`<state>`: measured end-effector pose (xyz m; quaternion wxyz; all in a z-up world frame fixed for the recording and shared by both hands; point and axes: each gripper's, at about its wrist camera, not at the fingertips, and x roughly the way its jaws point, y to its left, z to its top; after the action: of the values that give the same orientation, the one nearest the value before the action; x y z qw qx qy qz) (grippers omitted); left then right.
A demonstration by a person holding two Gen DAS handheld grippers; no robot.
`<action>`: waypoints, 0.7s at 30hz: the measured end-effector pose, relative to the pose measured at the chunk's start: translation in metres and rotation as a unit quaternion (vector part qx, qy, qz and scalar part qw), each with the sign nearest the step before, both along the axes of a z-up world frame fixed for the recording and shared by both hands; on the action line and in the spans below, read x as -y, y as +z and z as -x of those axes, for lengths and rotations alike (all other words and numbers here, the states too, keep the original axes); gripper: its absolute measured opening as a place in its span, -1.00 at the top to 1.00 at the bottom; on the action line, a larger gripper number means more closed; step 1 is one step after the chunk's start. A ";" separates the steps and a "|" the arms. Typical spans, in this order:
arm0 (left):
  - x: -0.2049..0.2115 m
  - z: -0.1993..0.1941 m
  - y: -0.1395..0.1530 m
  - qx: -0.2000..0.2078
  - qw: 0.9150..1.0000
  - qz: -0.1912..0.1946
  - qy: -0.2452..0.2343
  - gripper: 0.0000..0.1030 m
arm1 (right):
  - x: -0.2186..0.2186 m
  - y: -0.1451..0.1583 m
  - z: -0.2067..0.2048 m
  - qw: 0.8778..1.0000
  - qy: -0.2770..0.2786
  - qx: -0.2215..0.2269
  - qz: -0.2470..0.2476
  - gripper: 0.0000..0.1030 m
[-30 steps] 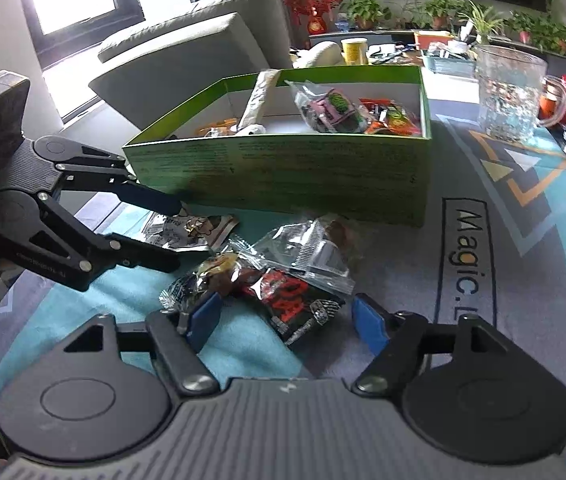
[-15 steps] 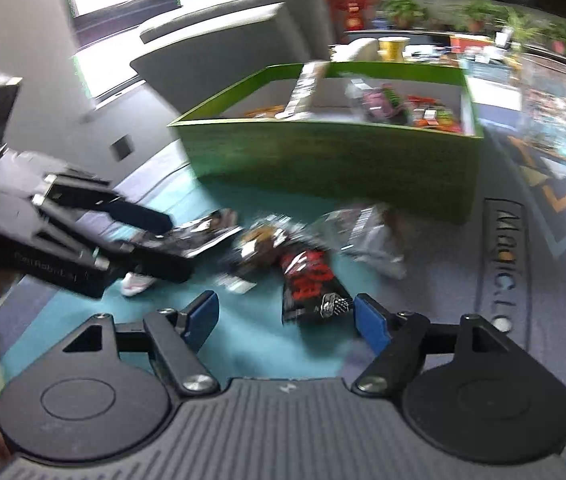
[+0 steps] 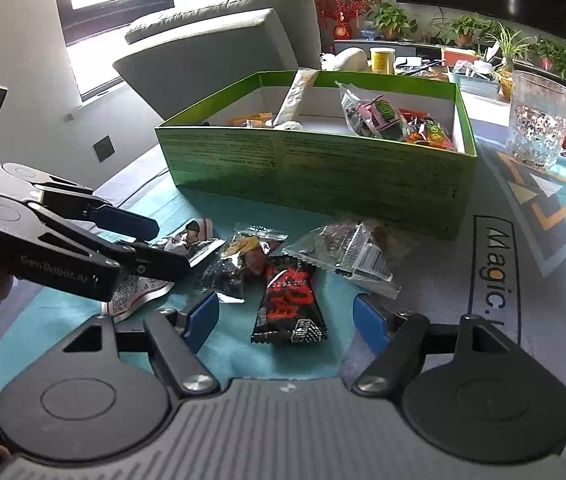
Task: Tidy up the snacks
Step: 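Grasp the red-and-black packet with the right while the left grasps the white wrapper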
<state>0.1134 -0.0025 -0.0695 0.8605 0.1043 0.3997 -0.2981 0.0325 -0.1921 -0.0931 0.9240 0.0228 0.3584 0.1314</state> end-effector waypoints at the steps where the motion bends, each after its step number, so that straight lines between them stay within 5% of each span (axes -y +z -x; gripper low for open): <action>1: -0.003 0.001 0.001 0.001 1.000 0.002 0.003 -0.07 | -0.001 0.000 -0.001 1.000 0.001 -0.001 0.000 0.21; 21: -0.005 0.013 -0.005 -0.014 1.000 0.000 0.025 -0.19 | -0.012 -0.004 -0.004 1.000 -0.010 0.010 0.024 0.21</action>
<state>0.1000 0.0024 -0.0748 0.8622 0.0901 0.4140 -0.2779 0.0369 -0.1796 -0.0974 0.9291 0.0030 0.3517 0.1141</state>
